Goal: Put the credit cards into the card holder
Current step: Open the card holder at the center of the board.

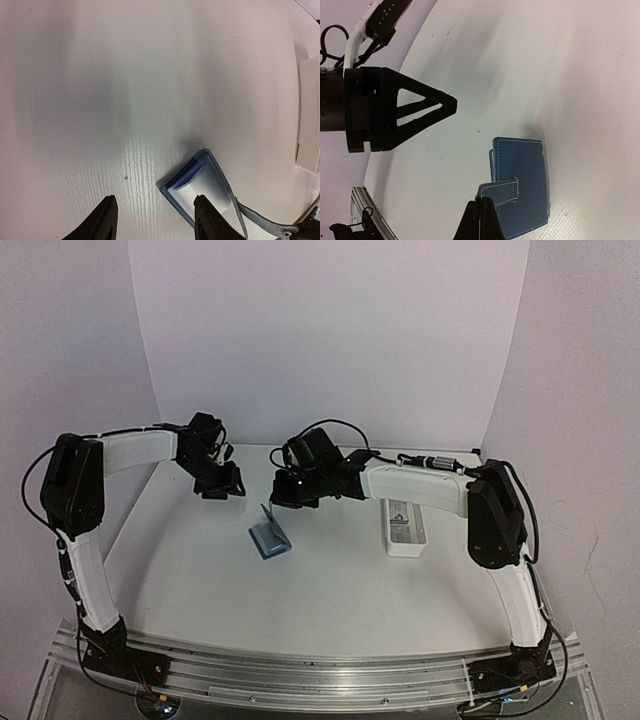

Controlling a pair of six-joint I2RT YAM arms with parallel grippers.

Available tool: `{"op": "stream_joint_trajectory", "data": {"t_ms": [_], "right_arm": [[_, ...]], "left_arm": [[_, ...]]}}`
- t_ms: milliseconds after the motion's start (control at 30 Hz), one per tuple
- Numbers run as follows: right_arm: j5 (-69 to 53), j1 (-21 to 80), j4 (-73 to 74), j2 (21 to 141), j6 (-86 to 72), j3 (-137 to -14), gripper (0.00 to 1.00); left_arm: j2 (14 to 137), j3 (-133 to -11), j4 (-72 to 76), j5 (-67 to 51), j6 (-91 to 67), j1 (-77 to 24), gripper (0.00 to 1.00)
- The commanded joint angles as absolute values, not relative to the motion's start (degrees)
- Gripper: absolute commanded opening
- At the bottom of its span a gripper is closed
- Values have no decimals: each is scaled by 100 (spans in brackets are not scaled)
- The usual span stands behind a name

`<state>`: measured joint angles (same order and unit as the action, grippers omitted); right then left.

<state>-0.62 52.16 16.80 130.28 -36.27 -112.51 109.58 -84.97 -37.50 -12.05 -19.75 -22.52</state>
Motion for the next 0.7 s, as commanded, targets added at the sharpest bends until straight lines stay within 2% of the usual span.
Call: {"op": "stream_joint_trajectory", "data": {"t_ms": [0,67,100,200,267,367,567,667], "right_arm": [[-143,5229,1547,12812,-3805,-11413,0],[-173,5227,1547,12841,-3884,-11392,0],[-175,5225,1547,12843,-3912,-11383,0],[-188,5228,1544,12841,-3915,-11344,0],[-230,5228,1549,12845,-3896,-11298,0],[-317,5222,1547,12832,-3876,-11260,0],[-522,5231,1542,12837,-3838,-11217,0],[-619,5237,1528,12789,-3794,-11158,0]], "left_arm": [[10906,-8532,-3632,-2065,-2084,-2112,51],[10802,-8204,-3234,-2989,-2433,-2183,59],[10779,-8166,-3126,-3131,-2487,-2248,66],[10821,-8178,-2852,-3238,-2597,-2389,76],[11085,-8326,-2779,-3248,-2798,-2421,77],[11462,-8566,-2880,-3349,-3009,-2434,75],[11854,-8797,-2940,-3236,-3192,-2557,62],[11926,-8782,-3036,-3106,-3275,-2561,48]]}}
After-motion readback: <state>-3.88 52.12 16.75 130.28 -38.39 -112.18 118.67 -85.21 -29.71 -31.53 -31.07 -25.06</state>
